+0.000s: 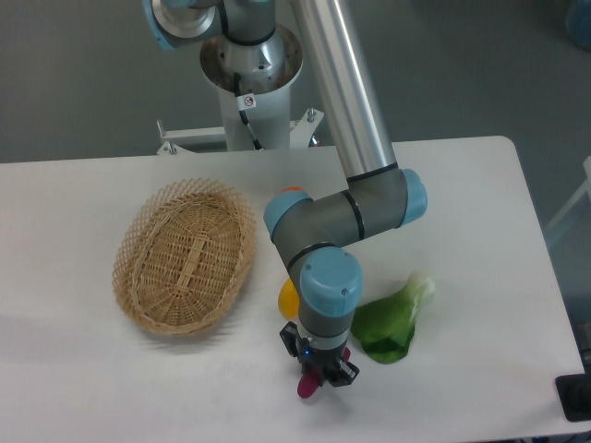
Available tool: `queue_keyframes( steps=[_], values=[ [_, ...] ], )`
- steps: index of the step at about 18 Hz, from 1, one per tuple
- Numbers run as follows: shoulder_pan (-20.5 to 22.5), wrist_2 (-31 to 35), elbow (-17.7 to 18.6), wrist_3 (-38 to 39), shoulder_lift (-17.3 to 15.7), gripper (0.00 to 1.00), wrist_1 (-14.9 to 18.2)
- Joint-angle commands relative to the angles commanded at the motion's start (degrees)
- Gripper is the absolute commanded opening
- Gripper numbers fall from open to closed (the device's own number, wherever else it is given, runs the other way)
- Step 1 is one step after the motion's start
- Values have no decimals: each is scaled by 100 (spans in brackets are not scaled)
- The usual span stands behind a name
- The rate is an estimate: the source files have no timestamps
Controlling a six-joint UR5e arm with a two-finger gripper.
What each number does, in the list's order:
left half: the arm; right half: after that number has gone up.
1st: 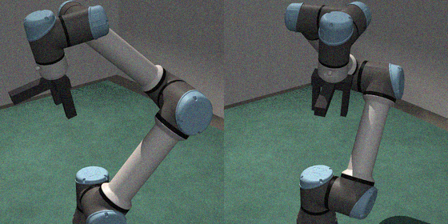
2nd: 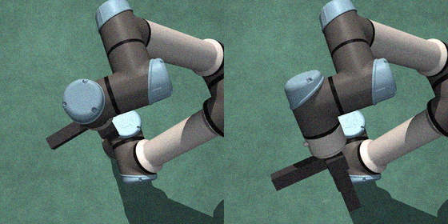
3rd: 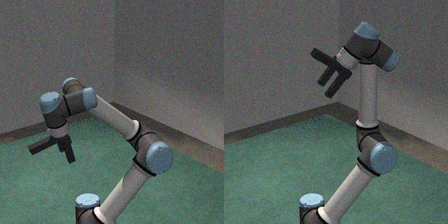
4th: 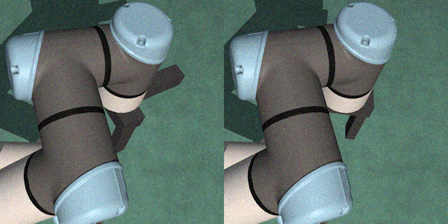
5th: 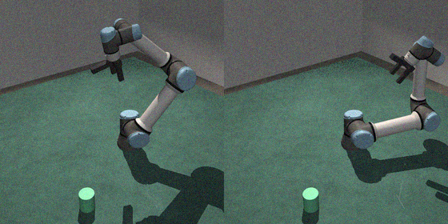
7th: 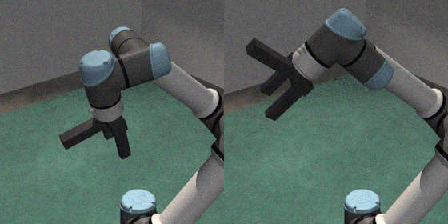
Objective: Pick up the sweet potato from the table
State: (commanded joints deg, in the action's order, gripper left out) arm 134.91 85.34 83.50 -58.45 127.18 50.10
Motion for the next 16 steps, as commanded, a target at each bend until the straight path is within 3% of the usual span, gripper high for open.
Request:
queue_keyframes(
  steps=[4, 10, 16],
  values=[
    [17, 106, 18, -70, -299, 8, 201],
    [395, 106, -105, -913, -800, 9, 1186],
    [913, 106, -193, -1011, -985, 11, 1336]
  ],
)
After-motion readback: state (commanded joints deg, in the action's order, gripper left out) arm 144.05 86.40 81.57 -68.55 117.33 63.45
